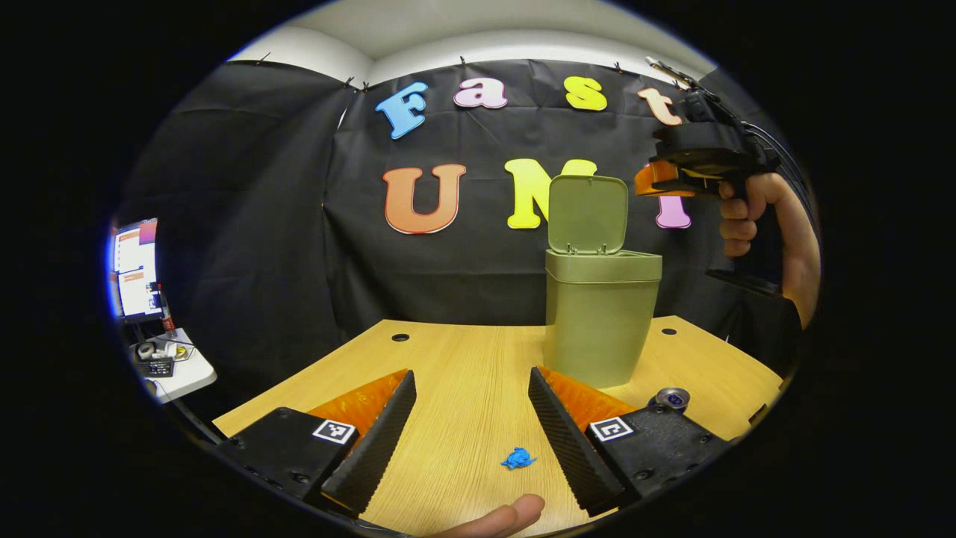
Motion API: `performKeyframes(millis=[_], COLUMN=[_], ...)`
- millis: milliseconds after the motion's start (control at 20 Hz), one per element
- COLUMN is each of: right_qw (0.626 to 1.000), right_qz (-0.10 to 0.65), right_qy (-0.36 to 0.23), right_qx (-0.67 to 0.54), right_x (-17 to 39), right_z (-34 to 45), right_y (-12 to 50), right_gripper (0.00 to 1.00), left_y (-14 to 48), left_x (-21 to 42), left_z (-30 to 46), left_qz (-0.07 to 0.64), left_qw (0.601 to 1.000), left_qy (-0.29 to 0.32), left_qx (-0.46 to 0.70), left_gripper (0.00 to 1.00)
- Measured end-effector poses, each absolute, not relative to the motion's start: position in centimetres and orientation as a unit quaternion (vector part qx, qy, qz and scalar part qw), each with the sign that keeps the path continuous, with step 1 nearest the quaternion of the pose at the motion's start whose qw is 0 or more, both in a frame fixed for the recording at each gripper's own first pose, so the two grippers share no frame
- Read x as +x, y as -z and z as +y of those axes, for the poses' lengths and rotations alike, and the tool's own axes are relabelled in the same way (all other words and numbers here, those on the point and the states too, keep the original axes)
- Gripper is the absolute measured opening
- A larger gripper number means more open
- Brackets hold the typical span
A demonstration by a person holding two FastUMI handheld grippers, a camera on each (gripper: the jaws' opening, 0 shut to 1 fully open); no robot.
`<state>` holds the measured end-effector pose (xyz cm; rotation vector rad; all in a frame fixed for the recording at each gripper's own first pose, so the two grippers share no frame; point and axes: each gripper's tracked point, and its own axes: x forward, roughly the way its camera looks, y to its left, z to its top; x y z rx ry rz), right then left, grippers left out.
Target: Press the lid of the desktop garbage bin to open it, pick up the crumpled paper on the desktop and throw it into the bin, then pick up the pop can on the desktop and drop it into the bin, and finally close the garbage bin lid.
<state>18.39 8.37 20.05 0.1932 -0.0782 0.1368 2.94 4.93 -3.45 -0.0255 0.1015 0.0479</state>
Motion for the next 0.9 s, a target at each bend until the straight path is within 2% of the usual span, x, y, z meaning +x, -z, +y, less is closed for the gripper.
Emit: performKeyframes(millis=[100,150,300,350,400,450,650,800,850,900], right_qw=[0.991,0.991,0.992,0.992,0.993,0.992,0.993,0.995,0.996,0.996], right_qz=[-0.050,-0.057,-0.064,-0.059,-0.056,-0.058,-0.067,-0.081,-0.083,-0.084], right_qy=[-0.077,-0.073,-0.061,-0.057,-0.055,-0.063,-0.054,-0.052,-0.046,-0.041], right_qx=[0.093,0.094,0.095,0.093,0.091,0.092,0.076,0.028,0.008,-0.007], right_x=[17.0,16.4,14.2,13.3,12.5,11.5,7.9,5.4,4.7,4.0], right_z=[7.7,6.7,5.1,4.8,4.5,4.6,3.7,3.6,3.2,2.9], right_y=[-20.6,-20.7,-20.7,-20.2,-19.7,-19.6,-18.6,-17.7,-17.0,-16.5], right_gripper=[0.01,0.04,0.04,0.07,0.18,0.22,0.27,0.44,0.60,0.67], left_y=[3.1,3.1,2.7,2.7,2.6,2.6,2.4,2.1,1.9,2.0], left_x=[2.8,2.7,2.4,2.3,2.3,2.3,2.0,1.8,1.8,1.7], left_z=[4.9,4.9,4.6,4.6,4.5,4.4,4.0,3.8,3.8,3.8], left_qz=[0.044,0.043,0.038,0.037,0.036,0.035,0.031,0.025,0.023,0.022], left_qw=[0.999,0.999,0.999,0.999,0.999,0.999,0.999,1.000,1.000,1.000], left_qy=[-0.021,-0.022,-0.019,-0.018,-0.017,-0.015,-0.011,-0.008,-0.008,-0.008], left_qx=[-0.012,-0.013,-0.014,-0.013,-0.012,-0.011,-0.008,-0.004,-0.003,-0.003], left_gripper=[0.98,0.98,0.98,0.98,0.98,0.98,0.98,0.98,0.98,0.98])
